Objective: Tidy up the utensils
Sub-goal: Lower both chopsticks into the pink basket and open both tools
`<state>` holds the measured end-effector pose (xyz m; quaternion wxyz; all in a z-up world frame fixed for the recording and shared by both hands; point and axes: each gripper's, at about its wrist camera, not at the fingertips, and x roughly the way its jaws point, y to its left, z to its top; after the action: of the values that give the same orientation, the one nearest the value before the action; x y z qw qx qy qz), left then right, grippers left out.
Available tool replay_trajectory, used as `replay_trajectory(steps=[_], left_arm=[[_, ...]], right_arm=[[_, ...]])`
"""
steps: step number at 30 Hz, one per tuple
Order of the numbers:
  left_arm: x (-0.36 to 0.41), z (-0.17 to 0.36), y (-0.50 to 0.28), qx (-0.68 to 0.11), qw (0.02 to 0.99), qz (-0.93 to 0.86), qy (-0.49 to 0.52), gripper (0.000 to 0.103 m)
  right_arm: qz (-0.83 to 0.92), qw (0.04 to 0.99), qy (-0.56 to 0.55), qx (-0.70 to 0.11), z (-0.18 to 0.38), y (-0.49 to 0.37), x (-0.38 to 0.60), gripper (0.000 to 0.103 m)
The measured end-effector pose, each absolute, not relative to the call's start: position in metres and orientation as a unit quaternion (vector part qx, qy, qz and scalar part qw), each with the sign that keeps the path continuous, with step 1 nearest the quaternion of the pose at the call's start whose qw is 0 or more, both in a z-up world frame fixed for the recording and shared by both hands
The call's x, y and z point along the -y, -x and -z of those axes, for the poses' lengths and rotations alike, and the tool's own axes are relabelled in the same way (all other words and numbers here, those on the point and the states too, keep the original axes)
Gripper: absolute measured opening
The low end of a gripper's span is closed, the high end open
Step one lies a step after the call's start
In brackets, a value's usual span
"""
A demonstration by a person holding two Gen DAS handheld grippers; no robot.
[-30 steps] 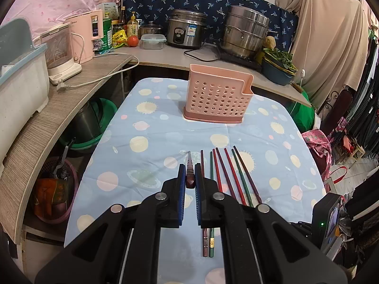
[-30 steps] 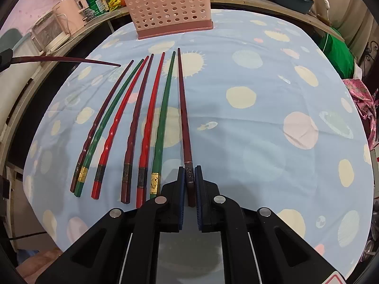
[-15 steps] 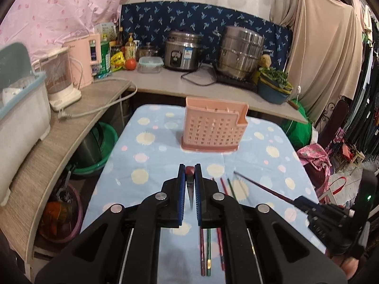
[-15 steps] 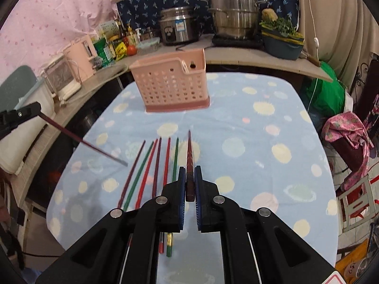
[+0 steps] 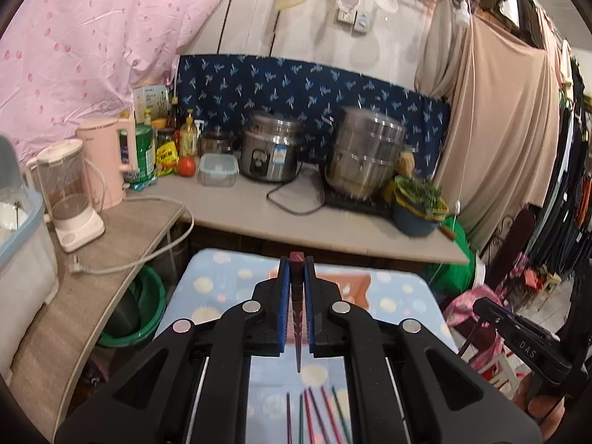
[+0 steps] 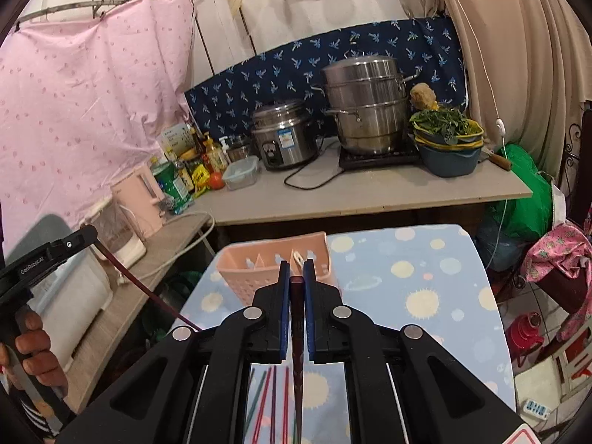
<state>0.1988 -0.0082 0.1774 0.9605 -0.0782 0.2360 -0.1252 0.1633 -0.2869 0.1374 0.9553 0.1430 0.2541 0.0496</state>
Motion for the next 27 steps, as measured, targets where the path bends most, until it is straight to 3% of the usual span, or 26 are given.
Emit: replay_trajectory(steps=[11, 27], left_arm=[[0.02, -0.225, -0.269, -0.171, 0.977, 0.103, 0.077, 0.007], [0.017, -0.141, -0.336, -0.253, 0.96, 0.084, 0.08, 0.008]], right_arm=[[-0.053, 0.971, -0.176, -0.151, -0.199, -0.248, 0.285, 0.007], [-0.039, 0.955, -0.17, -0.239, -0.117, -0.318, 0.28, 0.009]])
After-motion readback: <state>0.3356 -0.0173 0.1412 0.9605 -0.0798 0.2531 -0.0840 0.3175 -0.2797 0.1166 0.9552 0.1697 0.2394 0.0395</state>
